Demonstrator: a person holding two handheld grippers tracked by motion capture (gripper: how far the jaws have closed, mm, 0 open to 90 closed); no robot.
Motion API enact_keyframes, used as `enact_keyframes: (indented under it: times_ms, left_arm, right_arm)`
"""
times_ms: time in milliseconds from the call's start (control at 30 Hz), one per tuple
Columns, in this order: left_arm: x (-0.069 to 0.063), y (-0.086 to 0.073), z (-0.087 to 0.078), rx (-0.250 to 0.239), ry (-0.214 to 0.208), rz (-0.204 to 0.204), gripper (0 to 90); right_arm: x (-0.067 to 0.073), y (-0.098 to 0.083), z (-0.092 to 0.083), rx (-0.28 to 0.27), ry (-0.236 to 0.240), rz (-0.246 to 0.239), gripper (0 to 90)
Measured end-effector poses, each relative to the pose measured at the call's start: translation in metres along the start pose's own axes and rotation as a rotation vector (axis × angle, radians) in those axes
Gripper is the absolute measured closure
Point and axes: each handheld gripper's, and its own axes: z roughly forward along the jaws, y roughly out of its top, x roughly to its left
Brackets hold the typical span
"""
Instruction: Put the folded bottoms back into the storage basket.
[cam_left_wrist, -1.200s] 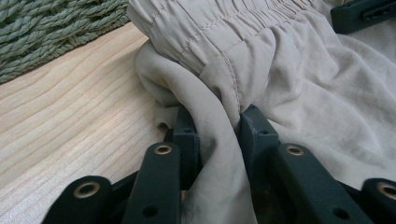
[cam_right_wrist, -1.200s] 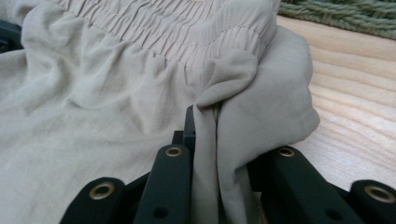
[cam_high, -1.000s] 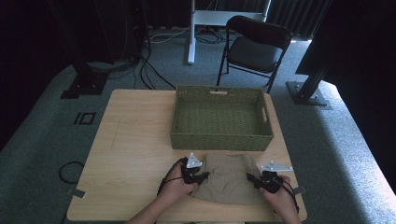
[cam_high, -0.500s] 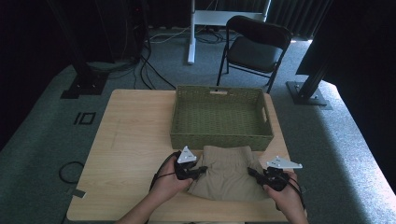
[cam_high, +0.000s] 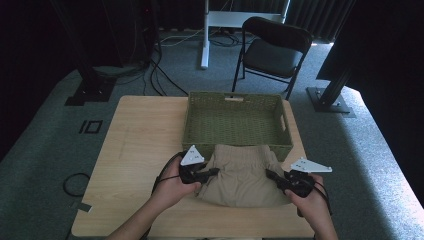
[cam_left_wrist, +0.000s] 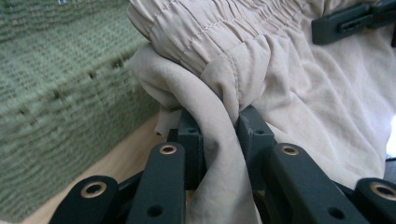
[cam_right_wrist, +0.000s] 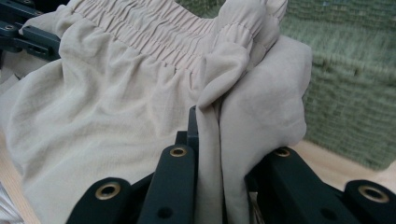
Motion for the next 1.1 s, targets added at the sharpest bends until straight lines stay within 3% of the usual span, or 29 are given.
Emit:
enact_keyframes:
  times_ms: [400, 633, 1100]
  left_arm:
    - [0.006, 0.033, -0.016, -0.032, 0.010, 0.041, 75.6]
    - [0.016, 0.052, -0.021, -0.063, 0.007, 0.027, 75.7]
    - [0.043, 0.087, -0.015, -0.114, 0.022, 0.019, 75.8]
  right_arm:
    - [-0.003, 0.034, -0.008, -0.055, 0.005, -0.022, 79.9]
    - [-0.009, 0.056, -0.009, -0.079, 0.007, -0.026, 79.9]
    - [-0.030, 0.095, 0.006, -0.100, 0.000, 0.005, 79.9]
